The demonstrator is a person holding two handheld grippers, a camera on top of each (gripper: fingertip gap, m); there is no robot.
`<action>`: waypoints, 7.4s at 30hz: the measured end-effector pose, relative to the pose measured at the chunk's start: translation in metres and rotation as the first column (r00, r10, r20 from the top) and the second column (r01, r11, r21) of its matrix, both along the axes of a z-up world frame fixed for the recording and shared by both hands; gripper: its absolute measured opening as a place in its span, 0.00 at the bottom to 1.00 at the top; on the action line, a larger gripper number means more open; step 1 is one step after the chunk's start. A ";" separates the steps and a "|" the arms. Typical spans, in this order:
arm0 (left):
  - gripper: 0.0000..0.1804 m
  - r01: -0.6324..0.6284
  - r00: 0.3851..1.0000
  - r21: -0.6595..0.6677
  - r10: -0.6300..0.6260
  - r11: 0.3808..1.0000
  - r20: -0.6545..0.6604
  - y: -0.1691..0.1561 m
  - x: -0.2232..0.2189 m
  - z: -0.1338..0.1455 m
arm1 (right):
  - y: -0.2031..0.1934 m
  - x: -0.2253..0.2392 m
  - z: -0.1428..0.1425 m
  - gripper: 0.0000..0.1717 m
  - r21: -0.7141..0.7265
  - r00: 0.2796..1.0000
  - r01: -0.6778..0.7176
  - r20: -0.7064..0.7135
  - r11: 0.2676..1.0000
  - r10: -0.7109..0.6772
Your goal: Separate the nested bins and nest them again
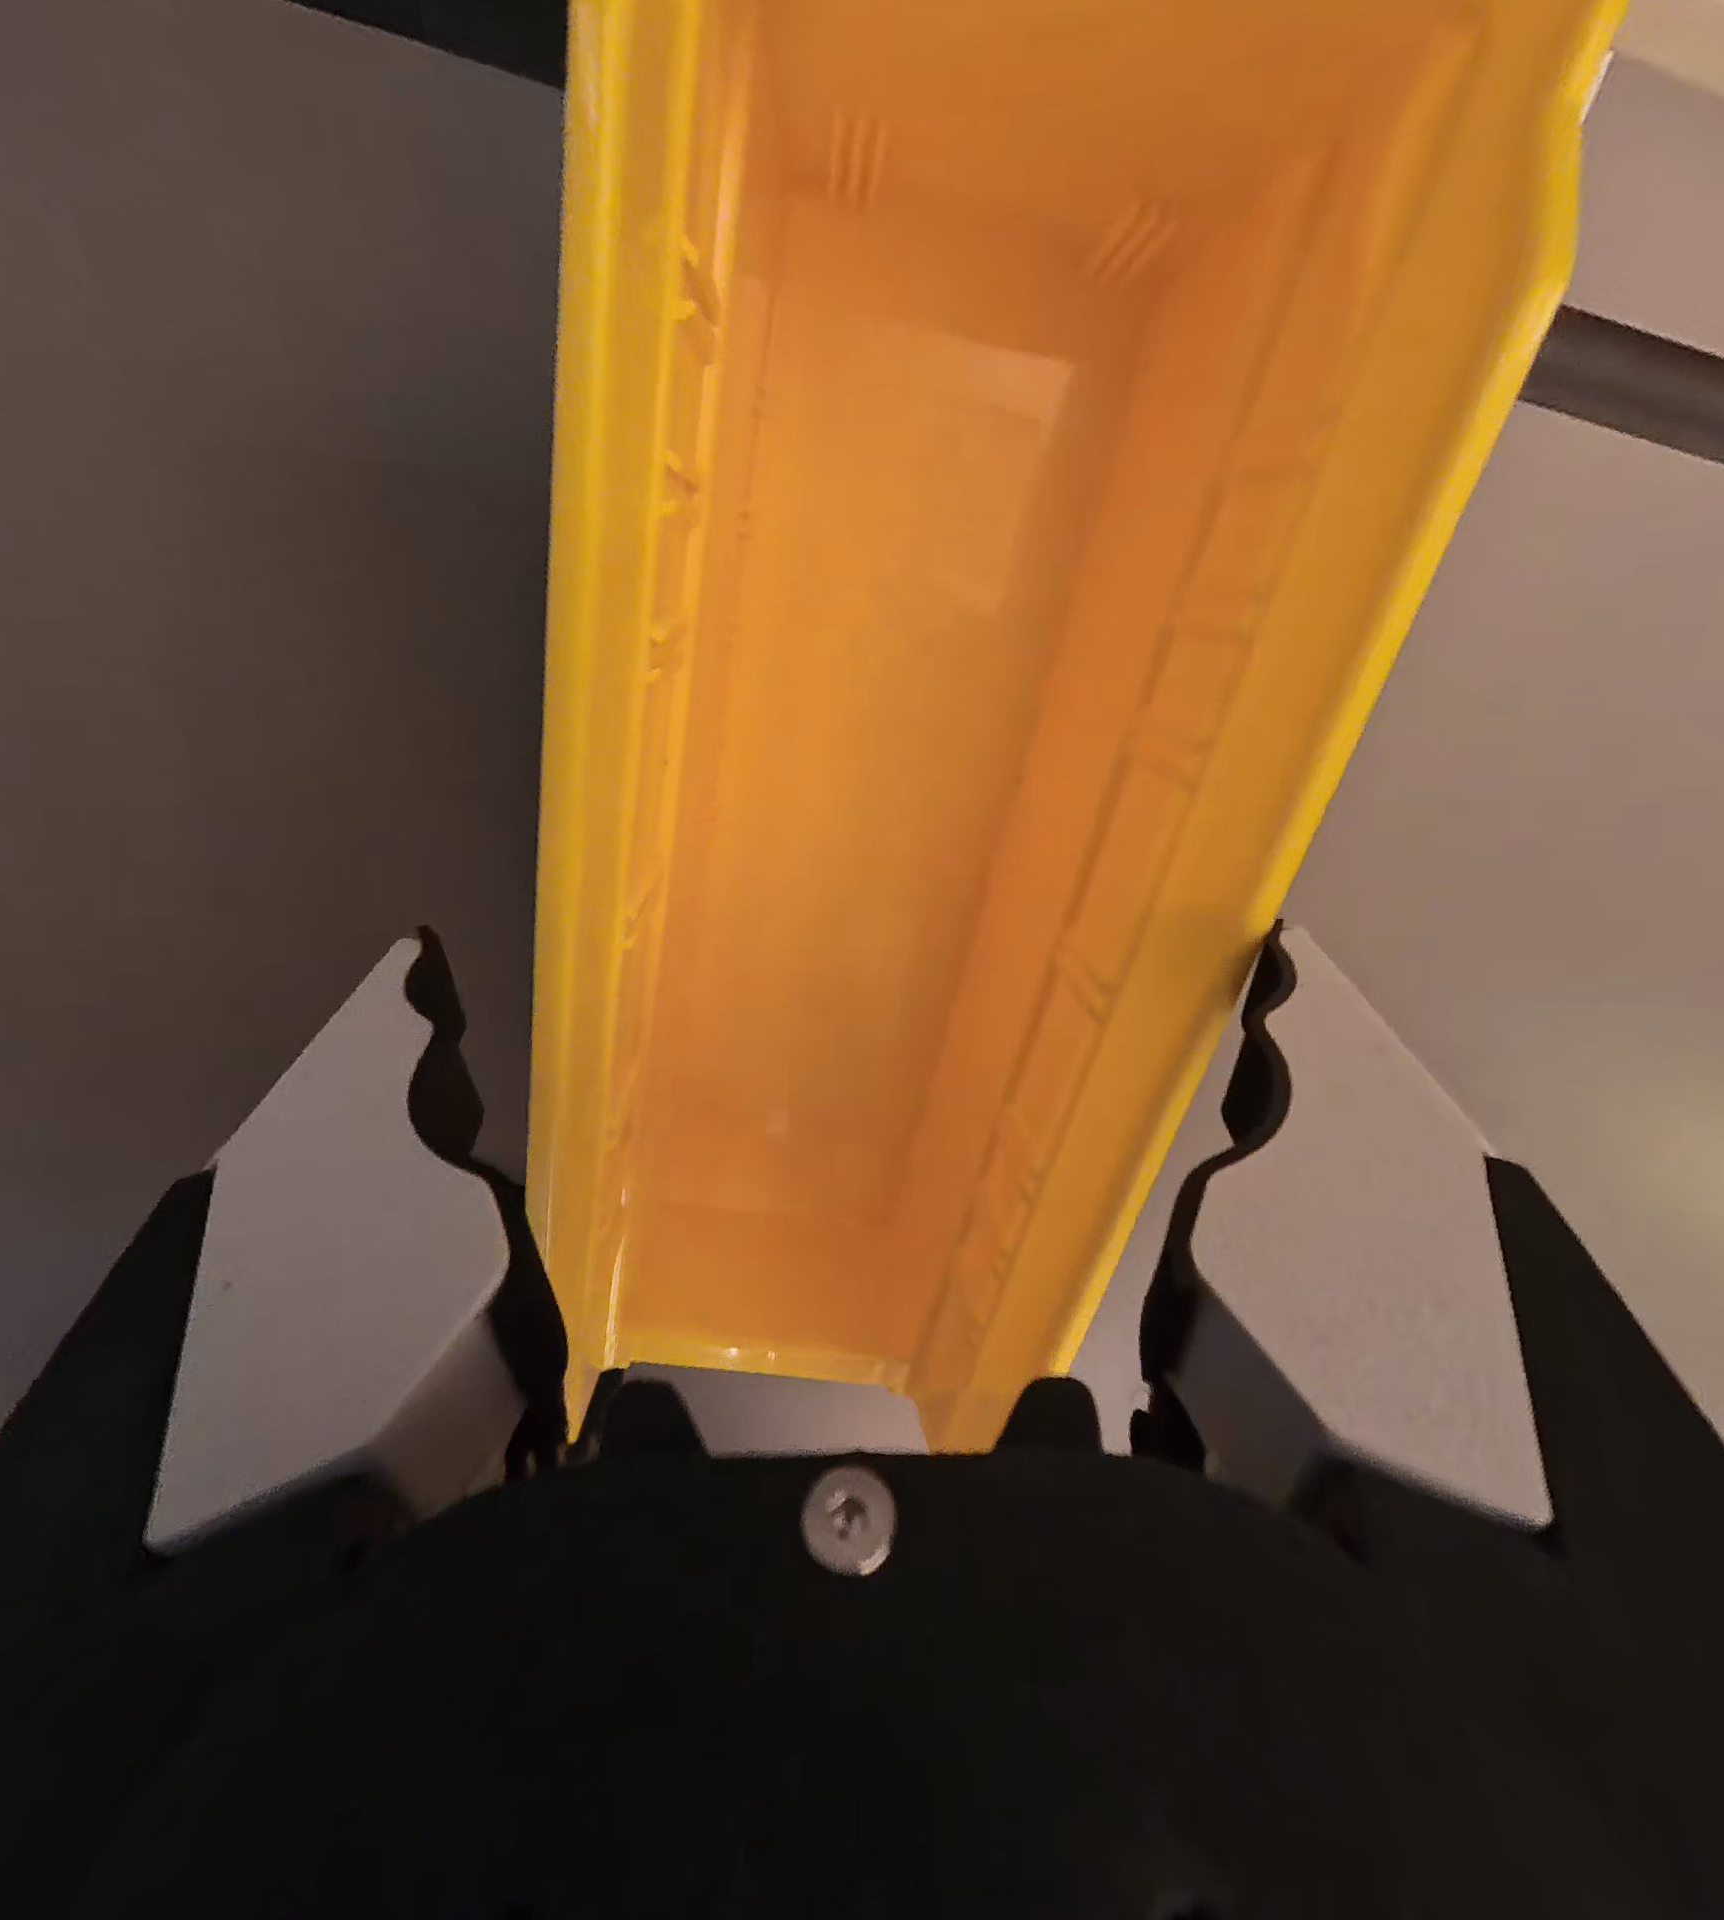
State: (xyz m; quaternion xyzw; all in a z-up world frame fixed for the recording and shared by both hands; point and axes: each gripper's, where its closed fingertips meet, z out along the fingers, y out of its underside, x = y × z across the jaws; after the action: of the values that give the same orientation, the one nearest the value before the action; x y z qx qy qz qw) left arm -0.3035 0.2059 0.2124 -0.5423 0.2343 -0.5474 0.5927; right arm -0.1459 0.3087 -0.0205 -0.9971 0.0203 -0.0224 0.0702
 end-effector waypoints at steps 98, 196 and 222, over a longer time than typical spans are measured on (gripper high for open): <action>0.32 0.063 0.930 0.045 -0.042 0.997 -0.365 -0.024 0.093 -0.033 | -0.112 0.172 -0.079 0.74 -0.327 0.985 0.145 -0.047 0.934 -0.169; 0.34 0.099 0.975 0.006 -0.096 0.995 -0.199 -0.022 0.038 -0.019 | -0.056 -0.005 -0.028 0.70 -0.002 0.992 -0.003 -0.127 1.000 0.003; 0.34 0.081 0.965 0.010 -0.076 0.997 -0.253 -0.022 0.048 -0.025 | -0.052 -0.007 0.050 0.68 0.027 0.978 -0.021 -0.207 0.999 0.026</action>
State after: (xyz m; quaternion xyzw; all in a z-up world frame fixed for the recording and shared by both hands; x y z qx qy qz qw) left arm -0.2557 0.1840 0.1877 -0.5917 0.3347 -0.4946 0.5415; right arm -0.1529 0.2566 0.0291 -0.9932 0.0159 0.0830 0.0803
